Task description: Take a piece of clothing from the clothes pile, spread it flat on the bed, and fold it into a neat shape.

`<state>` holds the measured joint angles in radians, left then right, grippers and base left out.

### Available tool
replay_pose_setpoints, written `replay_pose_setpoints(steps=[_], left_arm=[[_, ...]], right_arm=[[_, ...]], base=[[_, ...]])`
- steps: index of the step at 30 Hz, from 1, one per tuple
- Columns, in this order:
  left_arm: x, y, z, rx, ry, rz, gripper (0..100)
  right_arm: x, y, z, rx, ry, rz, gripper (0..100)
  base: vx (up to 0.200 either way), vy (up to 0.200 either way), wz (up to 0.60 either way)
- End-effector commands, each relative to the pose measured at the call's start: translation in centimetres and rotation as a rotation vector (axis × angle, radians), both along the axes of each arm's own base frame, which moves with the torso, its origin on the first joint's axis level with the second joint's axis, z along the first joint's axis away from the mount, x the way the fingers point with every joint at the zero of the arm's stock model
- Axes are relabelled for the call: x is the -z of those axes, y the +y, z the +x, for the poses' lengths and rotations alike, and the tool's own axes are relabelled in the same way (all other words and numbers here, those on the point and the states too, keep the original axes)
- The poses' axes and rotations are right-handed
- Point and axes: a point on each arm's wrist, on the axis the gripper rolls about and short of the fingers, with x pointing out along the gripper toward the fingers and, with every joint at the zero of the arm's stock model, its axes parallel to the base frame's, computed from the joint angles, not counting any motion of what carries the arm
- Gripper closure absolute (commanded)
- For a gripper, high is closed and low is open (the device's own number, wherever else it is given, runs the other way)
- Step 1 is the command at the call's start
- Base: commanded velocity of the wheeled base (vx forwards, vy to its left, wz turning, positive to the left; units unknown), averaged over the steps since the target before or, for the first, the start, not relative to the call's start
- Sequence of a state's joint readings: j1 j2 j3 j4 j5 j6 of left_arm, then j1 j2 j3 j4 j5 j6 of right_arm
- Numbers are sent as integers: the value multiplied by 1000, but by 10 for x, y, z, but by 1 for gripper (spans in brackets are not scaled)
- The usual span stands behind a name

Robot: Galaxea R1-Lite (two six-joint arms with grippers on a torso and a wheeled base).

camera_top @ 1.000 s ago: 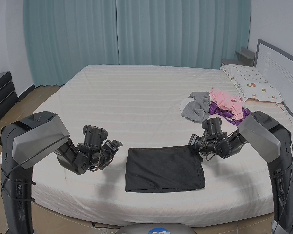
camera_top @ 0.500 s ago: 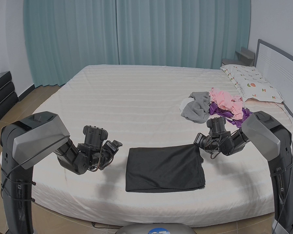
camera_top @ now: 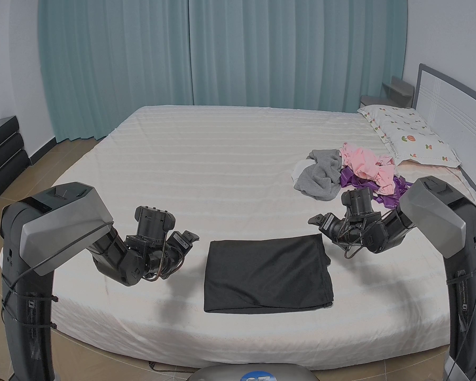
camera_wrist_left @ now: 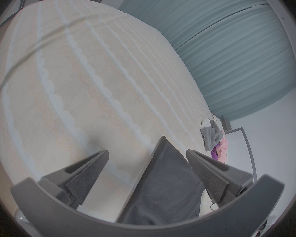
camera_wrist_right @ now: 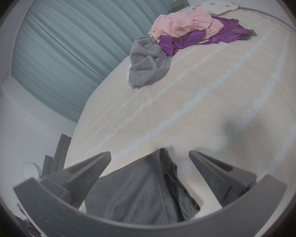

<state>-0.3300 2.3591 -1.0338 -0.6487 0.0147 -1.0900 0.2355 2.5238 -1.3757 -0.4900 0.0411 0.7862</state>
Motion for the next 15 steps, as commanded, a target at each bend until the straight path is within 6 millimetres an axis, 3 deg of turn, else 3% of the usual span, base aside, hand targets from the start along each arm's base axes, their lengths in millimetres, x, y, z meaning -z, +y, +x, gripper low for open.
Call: replay_pose_setpoints(steps=[1, 4, 9, 15], left_arm=[[2, 1, -6, 22, 12, 22, 0], [3, 1, -7, 28, 16, 30, 0], [0, 3, -14, 41, 27, 21, 0], [-5, 1, -25, 96, 51, -14, 0]], right_arm=[[-42, -12, -47, 45, -24, 106, 0], [-51, -17, -71, 80, -29, 163, 0], [-49, -27, -105, 133, 5, 222, 0], [-35, -35, -123, 155, 2, 286, 0]], base=[[0, 0, 0], [0, 0, 0], [0, 0, 0], [0, 0, 0]])
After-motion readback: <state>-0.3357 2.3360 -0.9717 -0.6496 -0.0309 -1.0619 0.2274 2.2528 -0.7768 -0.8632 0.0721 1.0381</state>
